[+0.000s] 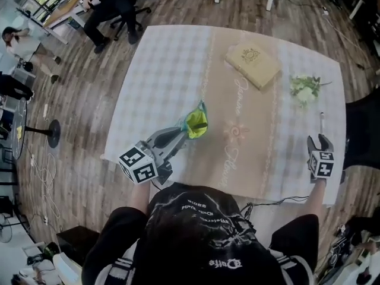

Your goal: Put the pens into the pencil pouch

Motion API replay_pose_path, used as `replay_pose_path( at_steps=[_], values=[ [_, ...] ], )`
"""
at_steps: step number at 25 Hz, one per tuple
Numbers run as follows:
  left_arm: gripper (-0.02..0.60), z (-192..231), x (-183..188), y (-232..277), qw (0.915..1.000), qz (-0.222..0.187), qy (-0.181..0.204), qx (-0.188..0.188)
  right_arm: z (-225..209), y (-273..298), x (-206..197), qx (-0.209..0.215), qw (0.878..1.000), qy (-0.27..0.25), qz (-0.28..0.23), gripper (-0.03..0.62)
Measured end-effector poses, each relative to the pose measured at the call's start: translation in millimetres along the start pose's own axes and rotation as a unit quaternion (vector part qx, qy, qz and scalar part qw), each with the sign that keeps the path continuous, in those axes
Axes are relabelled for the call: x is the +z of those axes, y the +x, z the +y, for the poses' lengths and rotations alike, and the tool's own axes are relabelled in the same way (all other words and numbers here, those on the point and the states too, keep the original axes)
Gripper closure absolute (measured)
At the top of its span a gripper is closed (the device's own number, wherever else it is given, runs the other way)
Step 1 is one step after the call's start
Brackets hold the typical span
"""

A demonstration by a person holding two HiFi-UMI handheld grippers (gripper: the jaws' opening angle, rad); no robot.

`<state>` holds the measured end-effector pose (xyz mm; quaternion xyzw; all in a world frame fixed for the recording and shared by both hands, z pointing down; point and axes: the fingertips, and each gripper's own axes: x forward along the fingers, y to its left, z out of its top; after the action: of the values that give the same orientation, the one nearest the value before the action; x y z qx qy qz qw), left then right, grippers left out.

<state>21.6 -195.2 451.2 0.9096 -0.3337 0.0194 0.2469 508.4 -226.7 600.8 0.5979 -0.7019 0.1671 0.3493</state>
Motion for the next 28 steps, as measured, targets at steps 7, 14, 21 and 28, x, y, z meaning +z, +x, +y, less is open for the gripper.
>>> replay_pose_path(
  at_steps=[7,14,21,28],
  values=[
    [0.549,-9.5,1.3,19.1,0.9997,0.017,0.015,0.005,-66.3,22.0,-27.3,-0.041,0.996,0.083,0.011,0.390],
    [0.549,-24.5,7.2,47.5,0.9993,0.026,0.021,-0.015,-94.5,33.5,-61.5,-0.047,0.991,0.120,0.047,0.391],
    [0.549,-31.5,5.3,71.2,0.9985,0.044,0.023,-0.023,-113.0,46.8,-84.4,-0.048,0.985,0.142,0.080,0.414],
    [0.549,-26.3,10.7,76.0,0.9987,0.039,0.028,-0.016,-113.3,50.7,-83.5,-0.014,0.978,0.197,0.067,0.434]
  ],
)
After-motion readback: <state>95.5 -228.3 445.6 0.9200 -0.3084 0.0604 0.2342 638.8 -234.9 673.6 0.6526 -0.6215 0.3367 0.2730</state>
